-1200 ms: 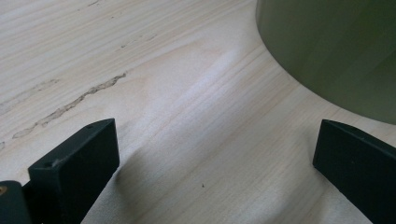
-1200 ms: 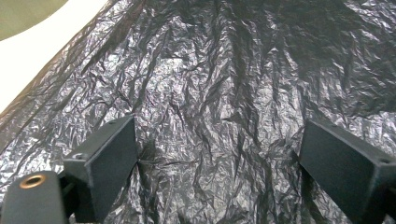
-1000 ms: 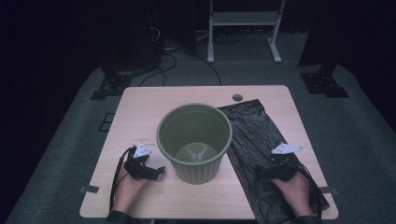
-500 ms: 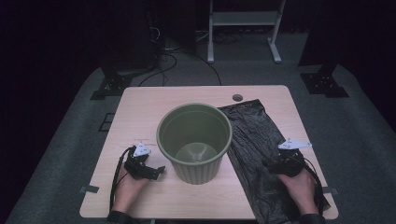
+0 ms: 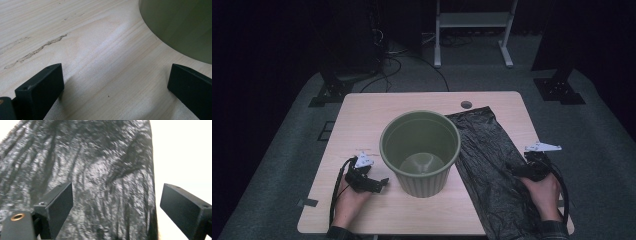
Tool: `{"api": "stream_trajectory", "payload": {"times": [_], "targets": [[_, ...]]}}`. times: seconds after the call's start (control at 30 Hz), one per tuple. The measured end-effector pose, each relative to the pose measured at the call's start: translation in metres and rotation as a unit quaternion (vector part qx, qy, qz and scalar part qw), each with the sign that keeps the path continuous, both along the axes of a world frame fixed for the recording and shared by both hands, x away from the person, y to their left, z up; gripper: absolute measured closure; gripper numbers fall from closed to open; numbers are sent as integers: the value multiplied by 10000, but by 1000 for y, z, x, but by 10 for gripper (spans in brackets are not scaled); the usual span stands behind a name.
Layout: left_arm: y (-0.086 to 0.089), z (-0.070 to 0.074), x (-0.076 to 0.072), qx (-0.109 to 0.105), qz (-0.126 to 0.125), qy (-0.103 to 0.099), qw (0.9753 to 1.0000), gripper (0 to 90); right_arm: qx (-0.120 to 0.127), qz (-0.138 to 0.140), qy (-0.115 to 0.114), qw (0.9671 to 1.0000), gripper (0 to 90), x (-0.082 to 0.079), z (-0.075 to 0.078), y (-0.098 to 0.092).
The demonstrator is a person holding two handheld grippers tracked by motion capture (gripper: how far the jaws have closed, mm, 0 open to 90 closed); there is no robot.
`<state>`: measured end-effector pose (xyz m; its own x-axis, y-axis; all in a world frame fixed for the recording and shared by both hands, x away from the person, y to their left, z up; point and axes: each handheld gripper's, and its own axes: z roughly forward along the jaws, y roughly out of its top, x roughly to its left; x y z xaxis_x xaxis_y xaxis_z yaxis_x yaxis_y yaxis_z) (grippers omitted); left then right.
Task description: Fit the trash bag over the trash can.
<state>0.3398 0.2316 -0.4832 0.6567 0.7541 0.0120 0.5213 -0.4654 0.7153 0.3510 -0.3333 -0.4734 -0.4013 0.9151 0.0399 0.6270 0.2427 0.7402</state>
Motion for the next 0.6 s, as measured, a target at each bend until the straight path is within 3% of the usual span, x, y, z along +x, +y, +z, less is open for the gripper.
{"api": "stream_trajectory", "payload": {"times": [0.2,0.33,0.43,0.6], "targets": [[0,0,0,9,-7,2,10000,0,-31,-55,181,9998,107,-1,-7,-3],[0,0,0,11,-13,1,10000,0,-10,-18,238,9997,172,-3,-8,-4],[0,0,0,10,-14,2,10000,0,-161,16,166,9997,254,-6,-8,0],[0,0,0,9,-14,2,10000,0,-124,221,19,9997,588,-11,-6,4]]}}
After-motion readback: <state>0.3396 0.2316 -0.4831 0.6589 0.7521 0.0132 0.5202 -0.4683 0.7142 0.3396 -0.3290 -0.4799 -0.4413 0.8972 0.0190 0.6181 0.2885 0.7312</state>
